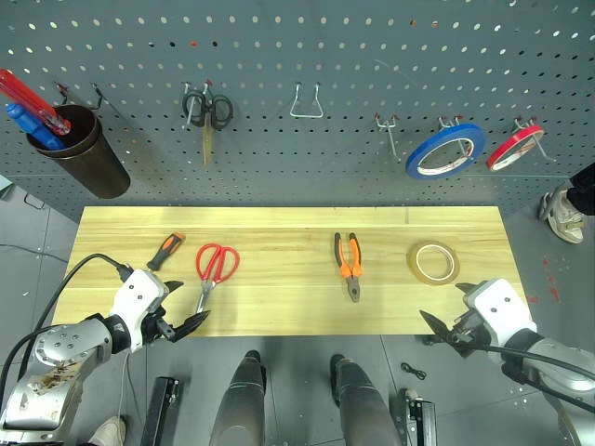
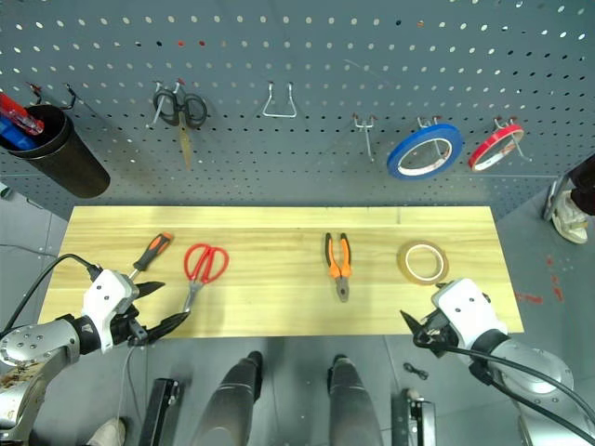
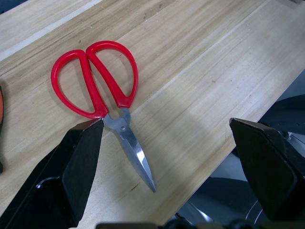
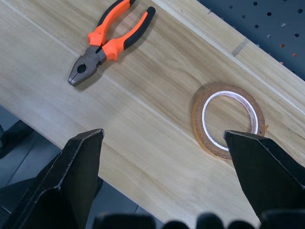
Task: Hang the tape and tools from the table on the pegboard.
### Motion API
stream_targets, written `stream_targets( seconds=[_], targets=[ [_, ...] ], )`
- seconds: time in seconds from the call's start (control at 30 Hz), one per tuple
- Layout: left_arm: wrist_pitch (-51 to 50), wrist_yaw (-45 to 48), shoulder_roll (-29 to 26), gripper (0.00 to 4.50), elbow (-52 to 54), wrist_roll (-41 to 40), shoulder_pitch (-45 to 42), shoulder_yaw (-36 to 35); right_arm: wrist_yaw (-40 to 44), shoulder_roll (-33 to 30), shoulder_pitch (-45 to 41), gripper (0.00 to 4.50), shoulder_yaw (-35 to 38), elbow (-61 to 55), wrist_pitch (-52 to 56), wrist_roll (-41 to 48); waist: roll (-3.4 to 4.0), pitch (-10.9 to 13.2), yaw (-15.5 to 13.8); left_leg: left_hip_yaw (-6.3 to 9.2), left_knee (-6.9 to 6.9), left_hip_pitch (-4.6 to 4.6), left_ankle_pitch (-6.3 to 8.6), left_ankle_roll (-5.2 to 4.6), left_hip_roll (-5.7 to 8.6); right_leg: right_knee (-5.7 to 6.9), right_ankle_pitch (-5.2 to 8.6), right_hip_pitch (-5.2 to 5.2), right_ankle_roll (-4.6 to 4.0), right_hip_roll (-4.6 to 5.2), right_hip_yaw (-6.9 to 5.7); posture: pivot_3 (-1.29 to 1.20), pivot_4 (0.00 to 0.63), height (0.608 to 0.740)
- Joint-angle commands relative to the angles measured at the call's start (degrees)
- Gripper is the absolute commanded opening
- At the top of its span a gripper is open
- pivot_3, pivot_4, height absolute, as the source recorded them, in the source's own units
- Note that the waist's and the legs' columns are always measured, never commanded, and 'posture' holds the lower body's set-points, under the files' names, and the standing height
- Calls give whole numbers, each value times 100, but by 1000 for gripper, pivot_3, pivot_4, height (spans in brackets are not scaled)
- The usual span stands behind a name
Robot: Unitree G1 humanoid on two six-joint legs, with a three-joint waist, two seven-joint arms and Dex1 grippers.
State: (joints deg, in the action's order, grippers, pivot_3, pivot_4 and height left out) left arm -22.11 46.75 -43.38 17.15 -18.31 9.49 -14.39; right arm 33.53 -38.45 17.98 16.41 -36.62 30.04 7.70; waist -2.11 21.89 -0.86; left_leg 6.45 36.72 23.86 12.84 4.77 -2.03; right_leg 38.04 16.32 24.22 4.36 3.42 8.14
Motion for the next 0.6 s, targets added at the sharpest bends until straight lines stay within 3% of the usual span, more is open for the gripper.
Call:
stream_targets(
  seconds=[0.03,0.3,0.4,0.6],
  targets=[
    [-35,42,56,4500,206,-193,64,-66,-29,-24,-76,4483,51,15,-182,-42,0,0,-1,0,0,0,0,0,0,0,0,0,0,0,0,194,340,740],
    [-1064,568,-21,4500,1625,-1855,-280,93,71,-263,-412,4483,-232,630,-207,-231,0,0,-51,0,3,-1,-2,2,0,5,-3,-2,2,0,-1,178,347,740],
    [-1101,744,-65,4500,1896,-2120,-615,335,104,-340,-623,4483,-418,893,-140,-288,0,0,-64,0,5,-1,-2,2,1,5,-4,-3,0,1,-1,168,351,740],
    [-632,995,79,4500,1586,-1847,-1313,905,-4,-244,-1338,4483,-976,1738,-210,-517,0,0,-15,0,10,-4,-8,3,2,9,-12,-3,-2,-1,-1,168,351,740]
  ],
)
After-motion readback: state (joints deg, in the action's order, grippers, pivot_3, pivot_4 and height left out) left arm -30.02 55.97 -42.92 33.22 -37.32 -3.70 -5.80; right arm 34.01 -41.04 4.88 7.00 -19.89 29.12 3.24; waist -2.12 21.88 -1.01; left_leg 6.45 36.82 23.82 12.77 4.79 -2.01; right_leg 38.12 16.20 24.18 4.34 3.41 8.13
